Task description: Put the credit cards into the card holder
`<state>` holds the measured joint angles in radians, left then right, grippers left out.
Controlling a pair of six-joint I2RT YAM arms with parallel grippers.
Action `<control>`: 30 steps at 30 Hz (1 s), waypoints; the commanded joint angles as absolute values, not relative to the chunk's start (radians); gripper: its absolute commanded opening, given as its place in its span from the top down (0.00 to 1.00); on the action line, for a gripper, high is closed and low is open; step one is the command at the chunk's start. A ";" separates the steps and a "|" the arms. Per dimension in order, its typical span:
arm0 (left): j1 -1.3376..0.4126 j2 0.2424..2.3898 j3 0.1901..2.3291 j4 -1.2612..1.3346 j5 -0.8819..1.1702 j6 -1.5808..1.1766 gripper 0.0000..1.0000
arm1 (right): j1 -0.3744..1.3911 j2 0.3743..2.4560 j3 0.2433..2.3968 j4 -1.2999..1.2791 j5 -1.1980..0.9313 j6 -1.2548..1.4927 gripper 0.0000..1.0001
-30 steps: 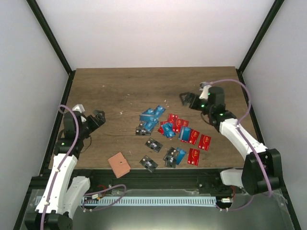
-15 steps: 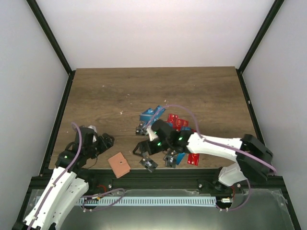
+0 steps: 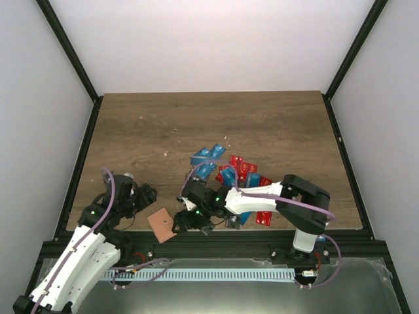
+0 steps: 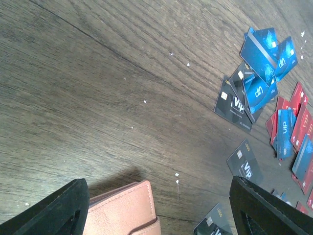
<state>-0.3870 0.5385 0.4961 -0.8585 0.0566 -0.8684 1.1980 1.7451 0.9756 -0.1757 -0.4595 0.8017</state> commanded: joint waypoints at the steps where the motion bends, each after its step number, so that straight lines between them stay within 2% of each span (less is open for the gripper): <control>1: -0.392 0.530 0.502 -0.839 0.053 -0.880 0.19 | 1.210 1.775 0.991 -0.113 -0.502 0.850 0.27; 5: -0.394 0.526 0.499 -0.840 0.051 -0.883 0.19 | 1.210 1.809 0.995 -0.072 -0.515 0.870 0.30; 23: -0.395 0.515 0.500 -0.836 0.051 -0.885 0.21 | 1.210 1.908 1.042 -0.015 -0.526 0.909 0.60; 27: -0.396 0.512 0.499 -0.835 0.051 -0.887 0.21 | 1.209 1.906 1.042 -0.013 -0.519 0.910 0.72; 30: -0.395 0.511 0.496 -0.828 0.055 -0.890 0.21 | 1.207 1.903 1.039 -0.002 -0.520 0.914 0.86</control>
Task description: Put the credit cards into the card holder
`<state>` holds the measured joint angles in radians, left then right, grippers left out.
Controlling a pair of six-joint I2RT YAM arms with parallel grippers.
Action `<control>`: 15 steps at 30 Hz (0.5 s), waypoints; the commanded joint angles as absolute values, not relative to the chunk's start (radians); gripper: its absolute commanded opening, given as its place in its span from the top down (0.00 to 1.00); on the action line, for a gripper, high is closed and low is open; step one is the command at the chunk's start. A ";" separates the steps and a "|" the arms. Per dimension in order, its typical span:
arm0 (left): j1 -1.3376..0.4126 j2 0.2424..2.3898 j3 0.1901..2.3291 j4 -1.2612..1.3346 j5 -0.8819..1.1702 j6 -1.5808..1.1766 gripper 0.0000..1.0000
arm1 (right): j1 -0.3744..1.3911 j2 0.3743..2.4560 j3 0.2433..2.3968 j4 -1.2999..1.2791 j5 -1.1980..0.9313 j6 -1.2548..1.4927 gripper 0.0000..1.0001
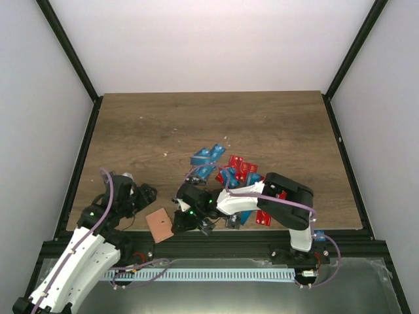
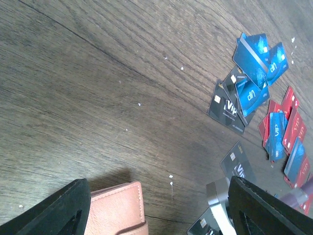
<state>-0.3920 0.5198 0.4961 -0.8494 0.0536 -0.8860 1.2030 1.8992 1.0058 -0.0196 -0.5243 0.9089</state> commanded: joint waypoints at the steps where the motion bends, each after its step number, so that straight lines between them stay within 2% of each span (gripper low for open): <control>1: -0.396 0.510 0.494 -0.824 0.057 -0.890 0.21 | 1.205 1.902 1.037 0.003 -0.523 0.914 0.92; 3: -0.396 0.511 0.485 -0.811 0.065 -0.895 0.21 | 1.203 1.895 1.029 0.021 -0.529 0.922 0.99; 15: -0.427 0.603 0.469 -0.639 0.085 -0.916 0.25 | 1.091 1.740 0.883 0.102 -0.503 0.942 0.99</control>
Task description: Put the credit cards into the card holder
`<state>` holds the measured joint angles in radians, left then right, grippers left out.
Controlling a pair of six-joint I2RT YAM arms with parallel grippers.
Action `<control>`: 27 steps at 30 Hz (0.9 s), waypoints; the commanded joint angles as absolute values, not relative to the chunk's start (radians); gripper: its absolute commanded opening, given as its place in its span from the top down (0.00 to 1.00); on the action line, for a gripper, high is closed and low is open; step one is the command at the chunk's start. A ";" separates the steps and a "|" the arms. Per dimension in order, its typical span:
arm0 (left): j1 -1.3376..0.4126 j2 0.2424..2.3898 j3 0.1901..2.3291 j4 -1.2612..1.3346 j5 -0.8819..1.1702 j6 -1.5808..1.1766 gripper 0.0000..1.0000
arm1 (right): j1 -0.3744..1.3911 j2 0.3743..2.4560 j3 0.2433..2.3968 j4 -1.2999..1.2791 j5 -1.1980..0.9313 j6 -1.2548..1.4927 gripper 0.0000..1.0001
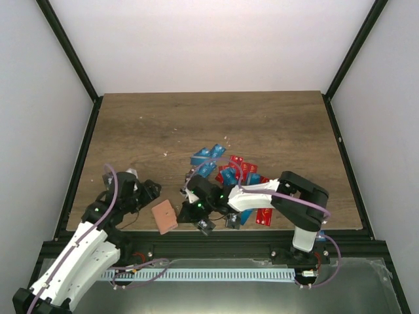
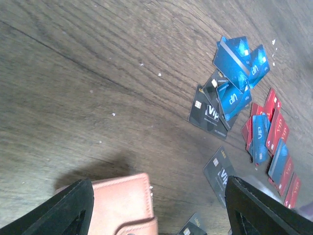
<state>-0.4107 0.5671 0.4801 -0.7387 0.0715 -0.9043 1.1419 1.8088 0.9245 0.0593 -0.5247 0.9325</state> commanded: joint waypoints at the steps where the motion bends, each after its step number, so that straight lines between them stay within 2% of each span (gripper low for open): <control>1: -0.434 0.614 0.469 -0.625 0.082 -0.917 0.25 | 1.076 1.726 0.866 0.106 -0.498 0.943 0.99; 11: -0.511 0.736 0.443 -0.530 0.071 -0.902 0.25 | 1.018 1.603 0.736 0.070 -0.384 0.962 0.99; 14: -0.537 0.768 0.411 -0.476 0.105 -0.895 0.29 | 1.018 1.597 0.716 0.079 -0.385 0.944 0.98; 21: -0.603 0.868 0.350 -0.389 0.144 -0.878 0.43 | 1.020 1.631 0.802 -0.066 -0.337 0.814 0.76; 27: -0.624 0.931 0.337 -0.345 0.155 -0.846 0.45 | 1.050 1.674 0.939 -0.241 -0.210 0.737 0.64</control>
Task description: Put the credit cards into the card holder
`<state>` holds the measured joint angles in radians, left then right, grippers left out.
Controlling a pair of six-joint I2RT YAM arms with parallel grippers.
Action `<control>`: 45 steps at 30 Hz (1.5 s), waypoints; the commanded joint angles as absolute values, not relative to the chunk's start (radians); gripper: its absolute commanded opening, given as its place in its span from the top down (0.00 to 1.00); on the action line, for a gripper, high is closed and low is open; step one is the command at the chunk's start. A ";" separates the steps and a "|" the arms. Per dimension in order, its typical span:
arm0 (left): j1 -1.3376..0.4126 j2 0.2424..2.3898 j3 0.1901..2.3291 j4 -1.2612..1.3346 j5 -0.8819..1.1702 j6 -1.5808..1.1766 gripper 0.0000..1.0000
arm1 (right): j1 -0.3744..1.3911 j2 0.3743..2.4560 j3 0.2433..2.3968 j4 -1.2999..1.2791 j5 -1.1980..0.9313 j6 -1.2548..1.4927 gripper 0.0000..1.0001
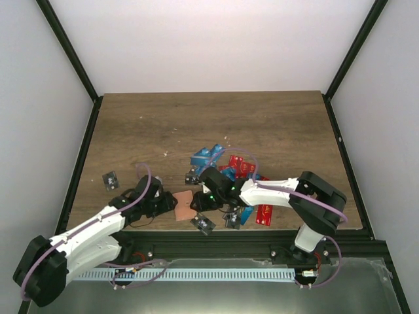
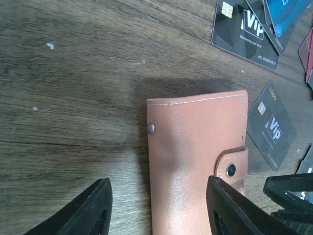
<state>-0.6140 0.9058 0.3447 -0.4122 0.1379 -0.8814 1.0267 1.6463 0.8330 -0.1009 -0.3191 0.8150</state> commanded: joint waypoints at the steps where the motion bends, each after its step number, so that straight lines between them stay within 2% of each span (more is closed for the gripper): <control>1: -0.625 0.938 0.332 -0.335 0.156 -0.839 0.47 | 1.057 1.685 0.961 -0.264 -0.186 0.730 0.62; 6: -0.626 0.971 0.307 -0.274 0.192 -0.816 0.52 | 1.087 1.761 1.083 -0.378 -0.074 0.711 0.59; 14: -0.625 0.994 0.282 -0.245 0.208 -0.788 0.54 | 1.121 1.855 1.215 -0.474 -0.012 0.710 0.57; 28: -0.625 1.044 0.245 -0.162 0.245 -0.744 0.70 | 1.153 1.987 1.332 -0.569 0.042 0.740 0.57; 32: -0.624 1.050 0.230 -0.144 0.247 -0.737 0.75 | 1.157 2.010 1.338 -0.583 0.054 0.754 0.63; 39: -0.624 1.063 0.228 -0.148 0.215 -0.726 0.80 | 1.156 1.989 1.344 -0.599 0.101 0.773 0.84; 45: -0.624 1.059 0.234 -0.161 0.174 -0.731 0.83 | 1.153 1.940 1.344 -0.632 0.138 0.785 0.89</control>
